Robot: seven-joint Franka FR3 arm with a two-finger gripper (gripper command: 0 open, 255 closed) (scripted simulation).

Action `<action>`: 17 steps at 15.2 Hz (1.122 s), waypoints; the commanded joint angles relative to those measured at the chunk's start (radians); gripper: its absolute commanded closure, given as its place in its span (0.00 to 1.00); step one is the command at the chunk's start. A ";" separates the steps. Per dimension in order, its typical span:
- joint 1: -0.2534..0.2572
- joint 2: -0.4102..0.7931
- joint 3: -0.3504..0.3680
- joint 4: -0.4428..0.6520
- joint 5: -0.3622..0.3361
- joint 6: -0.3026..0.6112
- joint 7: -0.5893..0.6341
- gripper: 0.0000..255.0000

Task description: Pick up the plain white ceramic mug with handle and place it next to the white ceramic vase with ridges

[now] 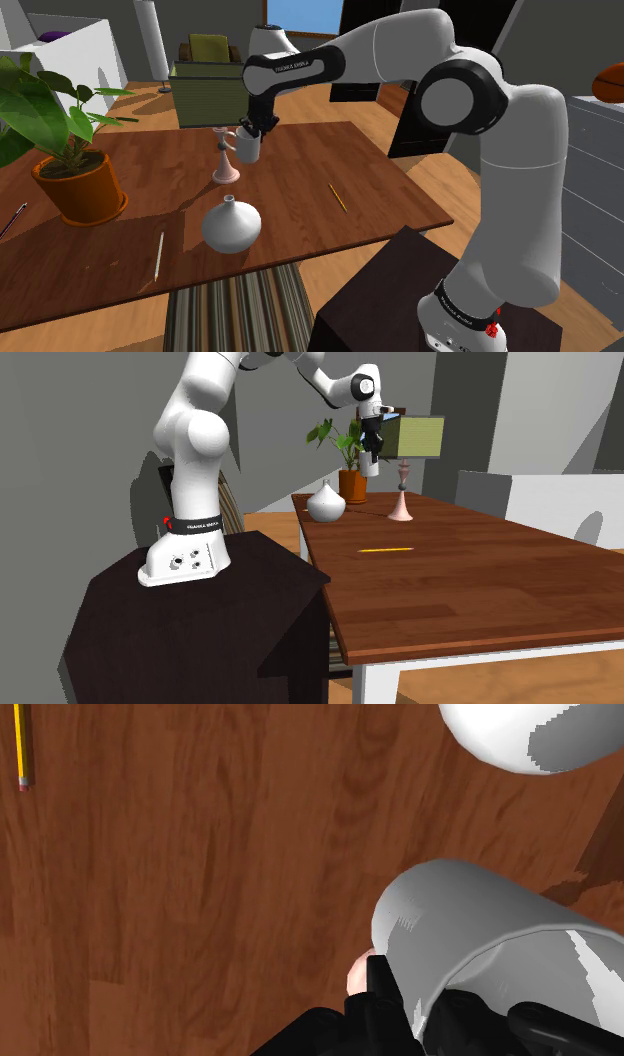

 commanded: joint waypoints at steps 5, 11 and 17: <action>-0.001 0.025 0.002 -0.048 0.003 0.073 -0.001 1.00; -0.002 0.054 0.004 -0.086 0.007 0.140 -0.002 1.00; -0.004 0.090 0.007 -0.114 0.011 0.204 -0.004 1.00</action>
